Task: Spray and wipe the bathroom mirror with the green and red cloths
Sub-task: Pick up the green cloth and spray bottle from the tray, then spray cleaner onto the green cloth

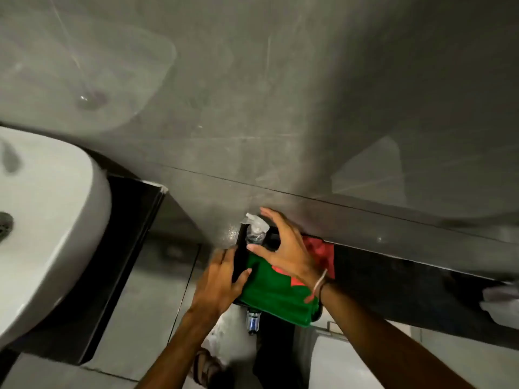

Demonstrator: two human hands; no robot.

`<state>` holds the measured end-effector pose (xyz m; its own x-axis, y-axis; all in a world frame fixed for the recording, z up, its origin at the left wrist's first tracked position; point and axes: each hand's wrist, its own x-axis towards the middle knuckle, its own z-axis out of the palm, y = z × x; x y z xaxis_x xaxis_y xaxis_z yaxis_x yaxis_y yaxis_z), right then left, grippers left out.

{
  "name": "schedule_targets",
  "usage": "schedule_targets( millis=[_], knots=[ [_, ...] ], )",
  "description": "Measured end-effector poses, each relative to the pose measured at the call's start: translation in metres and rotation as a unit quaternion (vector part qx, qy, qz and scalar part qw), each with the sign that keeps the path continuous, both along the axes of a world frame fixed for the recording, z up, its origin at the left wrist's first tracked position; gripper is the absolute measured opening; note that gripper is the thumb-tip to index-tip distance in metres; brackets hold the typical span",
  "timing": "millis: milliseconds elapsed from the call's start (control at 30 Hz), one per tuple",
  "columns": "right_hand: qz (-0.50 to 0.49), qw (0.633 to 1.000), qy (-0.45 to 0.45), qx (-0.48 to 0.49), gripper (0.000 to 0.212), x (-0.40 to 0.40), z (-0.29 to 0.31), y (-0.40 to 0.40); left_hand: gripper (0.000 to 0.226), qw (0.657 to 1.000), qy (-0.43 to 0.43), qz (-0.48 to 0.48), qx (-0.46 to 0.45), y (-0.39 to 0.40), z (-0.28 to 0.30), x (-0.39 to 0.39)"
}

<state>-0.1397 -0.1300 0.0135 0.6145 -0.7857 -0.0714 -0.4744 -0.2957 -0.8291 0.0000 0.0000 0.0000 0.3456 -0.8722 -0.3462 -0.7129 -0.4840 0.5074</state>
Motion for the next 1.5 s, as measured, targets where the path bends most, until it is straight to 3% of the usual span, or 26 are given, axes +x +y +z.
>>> schedule_targets(
  millis=[133,200,333,467,533,600,667,733,800,933,1100,1200,1367,1500],
  knots=[
    [0.077,0.995,-0.027,-0.062,0.077,0.026,-0.018,-0.012,0.059,0.996,0.034,0.013,0.083,-0.015,-0.034,-0.01],
    [0.082,0.989,-0.041,-0.113,0.063,0.033,-0.029,-0.014,0.054,0.995,0.0,0.03,0.1,-0.02,-0.045,-0.02],
    [0.064,0.983,-0.073,-0.155,0.049,0.045,-0.038,-0.015,0.05,0.98,-0.157,0.014,0.122,-0.023,-0.056,-0.048],
    [0.029,0.981,-0.111,-0.157,0.054,0.052,-0.027,-0.013,0.058,0.977,-0.163,0.058,0.124,-0.026,-0.063,-0.07],
    [0.027,0.977,-0.157,-0.145,0.061,0.049,-0.008,-0.012,0.05,0.982,-0.109,0.073,0.133,-0.028,-0.062,-0.065],
    [0.04,0.97,-0.183,-0.157,0.065,0.048,0.014,-0.014,0.042,0.983,0.052,0.125,0.126,-0.032,-0.053,-0.05],
    [0.048,0.958,-0.212,-0.188,0.069,0.051,0.043,-0.014,0.036,0.955,0.233,0.163,0.082,-0.035,-0.03,-0.032],
    [0.036,0.945,-0.245,-0.212,0.076,0.056,0.084,-0.013,0.036,0.944,0.307,0.118,0.03,-0.037,0.011,-0.009],
    [0.015,0.936,-0.275,-0.219,0.073,0.066,0.124,-0.012,0.035,0.949,0.312,0.04,-0.001,-0.041,0.063,0.021],
    [0.001,0.891,-0.388,-0.236,0.055,0.086,0.225,-0.004,0.044,0.962,0.256,-0.033,-0.084,-0.046,0.217,0.102],
    [-0.039,0.838,-0.501,-0.214,0.058,0.122,0.35,0.009,0.042,0.962,0.158,-0.025,-0.221,-0.032,0.434,0.177],
    [-0.036,0.83,-0.507,-0.232,0.061,0.144,0.414,0.021,0.046,0.951,0.122,-0.017,-0.282,-0.015,0.532,0.197],
    [0.022,0.812,-0.521,-0.26,0.073,0.17,0.486,0.042,0.042,0.929,0.054,-0.037,-0.365,0.003,0.631,0.214],
    [0.028,0.811,-0.481,-0.331,0.08,0.18,0.508,0.051,0.034,0.921,0.031,-0.069,-0.383,0.003,0.656,0.216]
  ],
)
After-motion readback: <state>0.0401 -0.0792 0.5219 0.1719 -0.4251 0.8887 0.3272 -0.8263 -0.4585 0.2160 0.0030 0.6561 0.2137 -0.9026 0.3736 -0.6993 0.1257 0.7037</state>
